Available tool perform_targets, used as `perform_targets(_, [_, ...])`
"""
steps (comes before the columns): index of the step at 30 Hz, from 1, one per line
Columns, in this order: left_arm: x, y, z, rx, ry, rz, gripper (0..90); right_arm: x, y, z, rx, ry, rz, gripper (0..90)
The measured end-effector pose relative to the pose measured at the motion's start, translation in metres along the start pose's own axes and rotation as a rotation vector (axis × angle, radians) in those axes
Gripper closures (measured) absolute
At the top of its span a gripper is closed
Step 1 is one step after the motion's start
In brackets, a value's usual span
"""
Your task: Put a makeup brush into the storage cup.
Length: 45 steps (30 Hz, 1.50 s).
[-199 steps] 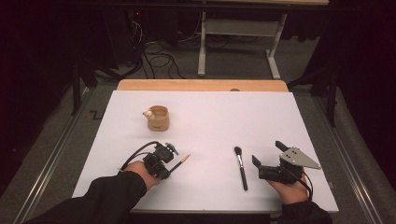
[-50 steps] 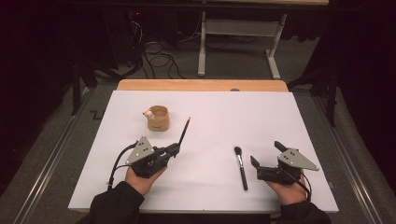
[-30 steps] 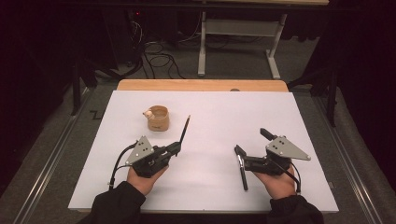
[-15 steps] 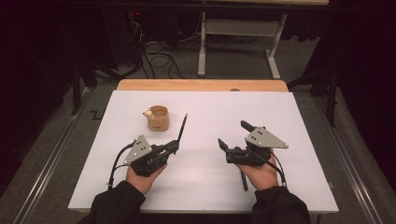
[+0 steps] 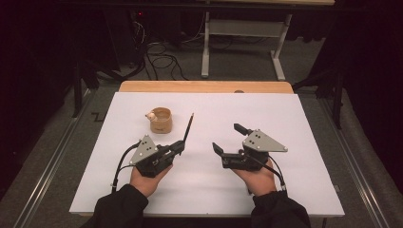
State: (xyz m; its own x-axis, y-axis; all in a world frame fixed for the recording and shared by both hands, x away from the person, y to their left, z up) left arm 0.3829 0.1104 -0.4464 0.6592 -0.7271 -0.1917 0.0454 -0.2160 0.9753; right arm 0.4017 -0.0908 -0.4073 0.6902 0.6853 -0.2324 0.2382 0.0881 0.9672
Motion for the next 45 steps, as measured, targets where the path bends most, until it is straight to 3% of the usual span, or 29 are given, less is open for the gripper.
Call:
perform_targets(6, [0.008,0.013,0.005,0.02,-0.002,0.005,84.3,-0.004,0.003,-0.002,0.032,0.033,0.022,13.4])
perform_targets(13, [0.022,0.016,0.016,-0.005,-0.031,0.031,84.3,-0.004,0.0,-0.004,0.053,0.055,0.028,15.5])
perform_targets(25, [0.026,0.003,0.031,0.0,-0.076,0.02,84.3,-0.001,-0.005,-0.014,0.087,0.109,0.022,18.9])
perform_targets(35, [0.029,-0.006,0.039,-0.011,-0.092,0.016,84.3,0.0,-0.009,-0.017,0.148,0.16,0.021,23.5])
perform_targets(45, [0.033,-0.011,0.049,-0.012,-0.095,0.017,84.3,0.0,-0.012,-0.015,0.182,0.174,0.035,34.6])
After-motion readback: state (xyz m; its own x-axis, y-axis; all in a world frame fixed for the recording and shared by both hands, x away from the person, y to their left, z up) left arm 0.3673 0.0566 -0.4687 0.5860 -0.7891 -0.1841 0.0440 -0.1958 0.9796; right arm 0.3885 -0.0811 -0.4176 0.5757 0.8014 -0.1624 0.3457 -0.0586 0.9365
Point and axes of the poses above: each handheld gripper's, and its own axes: x roughly forward along the jaws, y roughly out of its top, z roughly to its right, the point moved 7 cm from there along x, roughly forward along the jaws, and after that the axes turned 11 degrees about x, right-handed, at the moved point
